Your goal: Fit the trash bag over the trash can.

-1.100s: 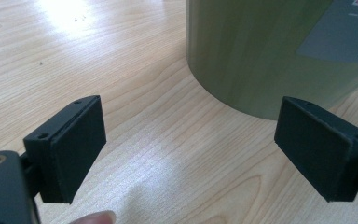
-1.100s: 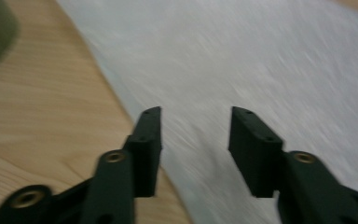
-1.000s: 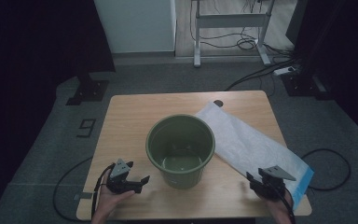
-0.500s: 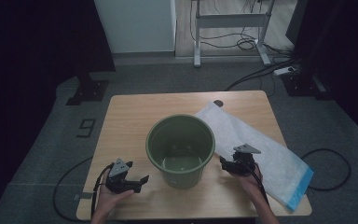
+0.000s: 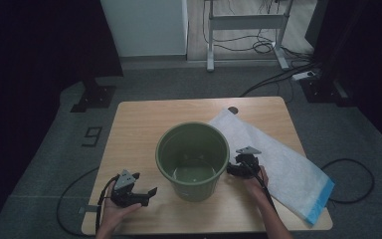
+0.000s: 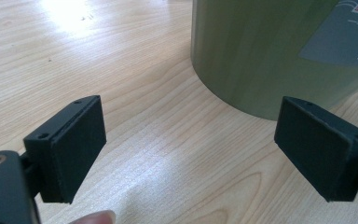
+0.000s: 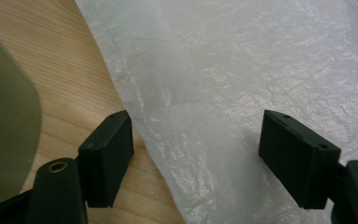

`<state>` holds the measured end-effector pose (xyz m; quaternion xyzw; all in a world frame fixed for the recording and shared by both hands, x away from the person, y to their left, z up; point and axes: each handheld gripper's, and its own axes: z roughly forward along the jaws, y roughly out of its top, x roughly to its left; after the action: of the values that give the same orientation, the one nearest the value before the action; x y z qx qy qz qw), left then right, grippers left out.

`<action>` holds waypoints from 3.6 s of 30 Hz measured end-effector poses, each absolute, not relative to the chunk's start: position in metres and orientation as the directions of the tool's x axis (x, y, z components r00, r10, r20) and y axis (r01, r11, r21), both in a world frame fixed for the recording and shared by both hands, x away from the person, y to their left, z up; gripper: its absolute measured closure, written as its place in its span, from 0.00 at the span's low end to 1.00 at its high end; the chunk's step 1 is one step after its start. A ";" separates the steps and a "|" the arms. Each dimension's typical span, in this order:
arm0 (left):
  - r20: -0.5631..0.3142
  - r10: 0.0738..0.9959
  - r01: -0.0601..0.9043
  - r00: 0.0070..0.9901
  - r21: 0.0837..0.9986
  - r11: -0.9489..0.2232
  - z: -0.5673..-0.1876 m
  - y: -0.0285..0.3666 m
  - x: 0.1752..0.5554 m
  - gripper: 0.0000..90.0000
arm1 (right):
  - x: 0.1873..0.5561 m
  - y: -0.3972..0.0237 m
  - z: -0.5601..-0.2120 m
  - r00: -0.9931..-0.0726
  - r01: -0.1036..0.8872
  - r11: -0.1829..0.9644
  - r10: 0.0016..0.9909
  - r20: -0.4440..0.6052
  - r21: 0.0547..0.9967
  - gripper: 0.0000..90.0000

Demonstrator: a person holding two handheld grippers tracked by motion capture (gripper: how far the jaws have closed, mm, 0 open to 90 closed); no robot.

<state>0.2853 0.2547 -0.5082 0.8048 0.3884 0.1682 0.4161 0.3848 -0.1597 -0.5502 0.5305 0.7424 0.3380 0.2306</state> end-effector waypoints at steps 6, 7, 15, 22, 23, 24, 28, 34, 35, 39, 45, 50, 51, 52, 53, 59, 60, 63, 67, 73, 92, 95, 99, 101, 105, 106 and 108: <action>-0.055 0.768 0.488 0.638 0.801 -0.348 -0.508 0.257 0.285 0.10 | 0.386 -0.162 -0.552 -0.314 0.634 0.208 0.949 0.002 0.745 0.34; -0.058 0.769 0.489 0.637 0.801 -0.345 -0.508 0.257 0.285 0.10 | 0.386 -0.164 -0.552 -0.306 0.632 0.203 0.952 0.000 0.748 0.39; -0.060 0.766 0.490 0.640 0.800 -0.347 -0.508 0.256 0.285 0.10 | 0.387 -0.177 -0.550 -0.264 0.630 0.179 0.964 -0.008 0.756 0.79; -0.059 0.769 0.491 0.637 0.800 -0.345 -0.508 0.257 0.285 0.11 | 0.386 -0.190 -0.549 -0.247 0.611 0.121 0.968 0.043 0.782 0.98; -0.061 0.769 0.491 0.636 0.801 -0.343 -0.508 0.258 0.285 0.11 | 0.385 -0.193 -0.548 -0.238 0.607 0.095 0.969 0.067 0.789 0.98; -0.063 0.771 0.493 0.633 0.802 -0.339 -0.507 0.259 0.285 0.11 | 0.383 -0.197 -0.545 -0.231 0.598 0.075 0.969 0.082 0.798 0.98; -0.068 0.776 0.492 0.626 0.807 -0.326 -0.506 0.260 0.284 0.11 | 0.373 -0.214 -0.528 -0.228 0.554 -0.023 0.957 0.178 0.832 0.99; -0.071 0.779 0.488 0.623 0.814 -0.316 -0.505 0.258 0.283 0.11 | 0.360 -0.230 -0.504 -0.234 0.492 -0.129 0.933 0.273 0.861 0.99; -0.070 0.779 0.487 0.623 0.814 -0.316 -0.504 0.258 0.282 0.11 | 0.359 -0.231 -0.500 -0.235 0.479 -0.139 0.931 0.279 0.867 0.99; -0.066 0.781 0.484 0.620 0.816 -0.315 -0.503 0.258 0.282 0.11 | 0.354 -0.235 -0.486 -0.239 0.441 -0.170 0.924 0.298 0.881 0.99; -0.063 0.786 0.479 0.615 0.822 -0.309 -0.502 0.258 0.281 0.12 | 0.346 -0.240 -0.463 -0.253 0.380 -0.220 0.909 0.330 0.898 0.99; -0.062 0.788 0.477 0.613 0.824 -0.306 -0.501 0.258 0.280 0.12 | 0.337 -0.243 -0.437 -0.272 0.316 -0.241 0.904 0.331 0.918 0.99; -0.062 0.788 0.476 0.613 0.824 -0.306 -0.501 0.258 0.280 0.12 | 0.335 -0.243 -0.433 -0.276 0.304 -0.244 0.903 0.330 0.921 0.99; -0.062 0.788 0.476 0.612 0.825 -0.305 -0.501 0.258 0.280 0.12 | 0.333 -0.244 -0.429 -0.280 0.296 -0.248 0.901 0.332 0.922 0.99; -0.062 0.788 0.475 0.612 0.826 -0.304 -0.501 0.258 0.280 0.12 | 0.331 -0.245 -0.426 -0.284 0.287 -0.255 0.898 0.336 0.923 0.99; -0.057 0.788 0.464 0.612 0.833 -0.301 -0.498 0.256 0.279 0.13 | 0.323 -0.247 -0.411 -0.304 0.258 -0.268 0.889 0.342 0.928 0.99; -0.056 0.788 0.461 0.613 0.835 -0.300 -0.496 0.256 0.278 0.13 | 0.322 -0.247 -0.409 -0.306 0.253 -0.267 0.890 0.339 0.930 0.99; -0.051 0.784 0.449 0.618 0.842 -0.300 -0.492 0.254 0.276 0.14 | 0.319 -0.248 -0.401 -0.314 0.239 -0.269 0.888 0.336 0.933 0.99; -0.048 0.779 0.438 0.625 0.848 -0.299 -0.488 0.252 0.274 0.14 | 0.312 -0.251 -0.387 -0.325 0.209 -0.271 0.887 0.329 0.939 0.99; -0.052 0.776 0.432 0.628 0.853 -0.292 -0.485 0.250 0.273 0.14 | 0.302 -0.255 -0.365 -0.347 0.166 -0.275 0.882 0.318 0.947 0.99; -0.033 0.782 0.399 0.623 0.873 -0.281 -0.469 0.247 0.267 0.15 | 0.282 -0.243 -0.313 -0.448 0.082 -0.275 0.848 0.282 0.958 0.99; -0.039 0.781 0.401 0.623 0.873 -0.276 -0.469 0.248 0.267 0.15 | 0.281 -0.241 -0.310 -0.460 0.079 -0.276 0.843 0.281 0.958 0.99; -0.049 0.781 0.406 0.622 0.874 -0.268 -0.471 0.248 0.268 0.15 | 0.275 -0.231 -0.300 -0.492 0.063 -0.263 0.831 0.259 0.963 0.99; -0.049 0.781 0.405 0.623 0.874 -0.268 -0.471 0.248 0.268 0.15 | 0.272 -0.227 -0.297 -0.506 0.058 -0.261 0.824 0.254 0.964 0.99; -0.051 0.780 0.405 0.624 0.874 -0.267 -0.471 0.249 0.268 0.15 | 0.265 -0.218 -0.291 -0.536 0.041 -0.253 0.811 0.234 0.967 0.99; -0.052 0.780 0.406 0.624 0.874 -0.266 -0.471 0.249 0.268 0.15 | 0.264 -0.217 -0.289 -0.540 0.040 -0.250 0.809 0.231 0.968 0.99; -0.054 0.779 0.408 0.624 0.873 -0.266 -0.472 0.249 0.268 0.15 | 0.261 -0.214 -0.287 -0.551 0.033 -0.243 0.805 0.221 0.969 0.99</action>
<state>0.2680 0.2486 -0.4716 0.7704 0.3854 0.1985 0.4675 0.2605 -0.2135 -0.2866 0.3824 0.5479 0.6895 0.2796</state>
